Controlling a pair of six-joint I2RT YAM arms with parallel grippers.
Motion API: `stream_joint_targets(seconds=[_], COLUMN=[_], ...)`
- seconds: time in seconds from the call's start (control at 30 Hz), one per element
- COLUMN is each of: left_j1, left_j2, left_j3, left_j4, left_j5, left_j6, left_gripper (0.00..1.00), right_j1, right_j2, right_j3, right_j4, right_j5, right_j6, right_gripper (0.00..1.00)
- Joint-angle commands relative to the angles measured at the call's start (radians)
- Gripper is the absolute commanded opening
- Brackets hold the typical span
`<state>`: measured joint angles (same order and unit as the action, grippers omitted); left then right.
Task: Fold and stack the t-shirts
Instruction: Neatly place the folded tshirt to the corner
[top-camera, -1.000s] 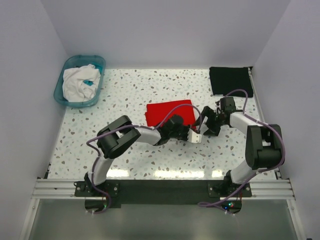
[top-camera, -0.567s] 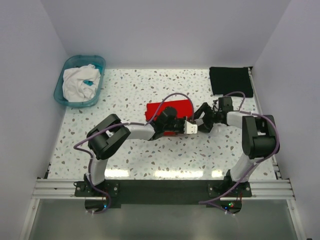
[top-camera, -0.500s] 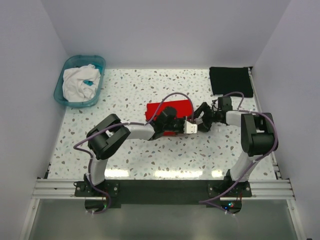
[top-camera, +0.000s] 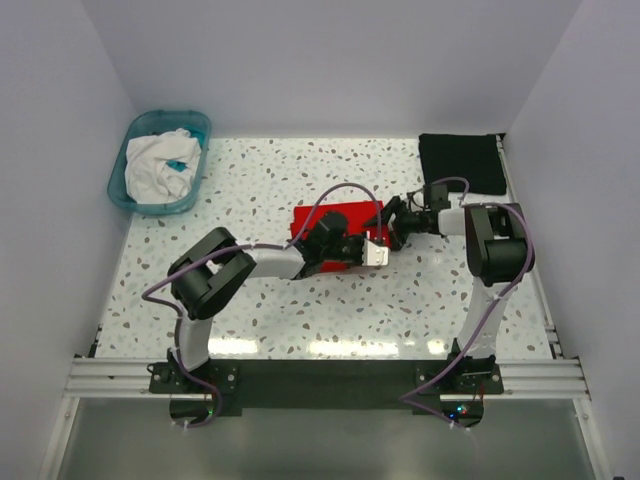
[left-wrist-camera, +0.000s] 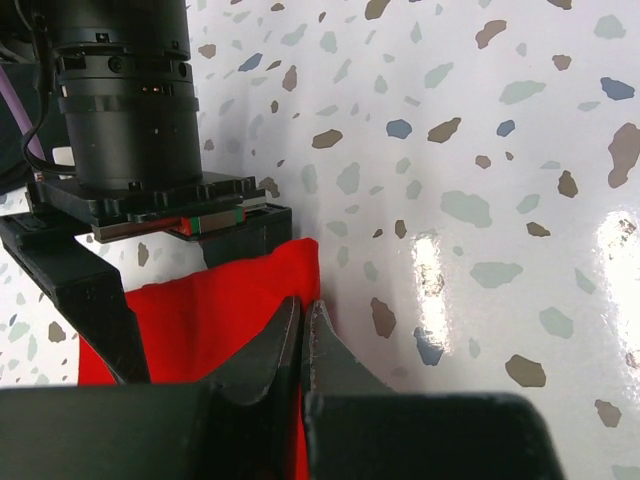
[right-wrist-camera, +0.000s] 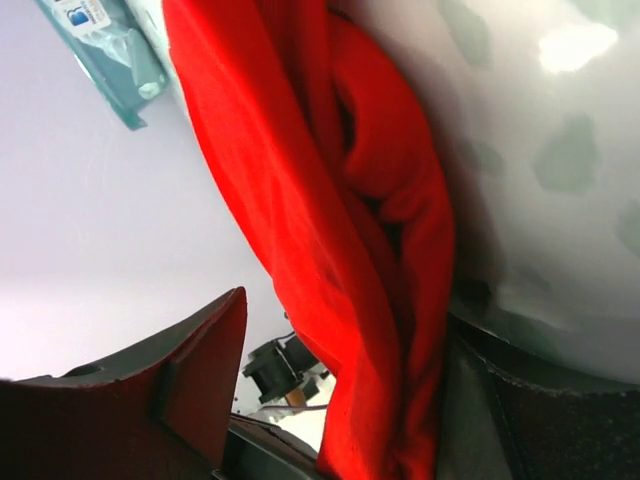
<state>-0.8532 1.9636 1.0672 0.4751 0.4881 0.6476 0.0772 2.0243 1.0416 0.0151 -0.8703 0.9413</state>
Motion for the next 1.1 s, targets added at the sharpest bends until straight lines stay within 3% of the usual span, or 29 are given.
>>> stream_joint_targets(seconds=[0.0,0.17,0.23,0.27,0.3,0.4,0.43,0.5,0.73,0.83,0.87,1.07], left_j1=[0.019,0.025,0.028,0.028,0.028,0.037,0.04,0.054,0.131,0.157,0.169,0.216], left_j2=[-0.058,-0.057,-0.055,-0.055,-0.055,-0.066,-0.072,-0.106,-0.218,-0.238,-0.244,-0.264], left_j3=[0.0,0.002,0.004,0.004,0.005,0.016,0.019,0.02,0.091,0.131,0.135,0.152], left_j4=[0.053,0.048,0.043,0.04,0.039,0.004,-0.007,-0.061,-0.392,-0.562,-0.614,-0.742], left_j5=[0.041,0.061,0.061,0.061,0.06,0.052,0.049,0.044,0.079,0.073,0.075,0.05], left_j6=[0.006,0.01,0.006,0.004,0.0,-0.012,-0.019,-0.052,-0.213,-0.236,-0.244,-0.273], left_gripper=[0.0,0.0,0.0,0.0,0.0,0.22,0.39,0.54,0.75,0.78,0.98,1.0], right_j1=[0.013,0.013,0.015,0.015,0.015,0.021,0.021,0.021,0.018,0.018,0.018,0.006], right_j2=[0.109,0.165,0.185,0.189,0.191,0.183,0.179,0.154,0.129,0.163,0.172,0.257], right_j3=[-0.011,0.032,0.063,0.072,0.084,0.156,0.179,0.257,0.521,0.659,0.72,0.984], right_j4=[-0.043,-0.081,-0.111,-0.121,-0.132,-0.225,-0.297,-0.416,-0.696,-0.791,-0.806,-0.88], right_j5=[0.11,0.103,0.108,0.109,0.111,0.132,0.143,0.194,0.425,0.484,0.497,0.629], right_j6=[-0.012,-0.045,-0.073,-0.084,-0.093,-0.182,-0.243,-0.315,-0.698,-0.809,-0.837,-0.996], right_gripper=[0.67,0.63,0.53,0.47,0.32,0.0,0.0,0.0,0.0,0.0,0.0,0.0])
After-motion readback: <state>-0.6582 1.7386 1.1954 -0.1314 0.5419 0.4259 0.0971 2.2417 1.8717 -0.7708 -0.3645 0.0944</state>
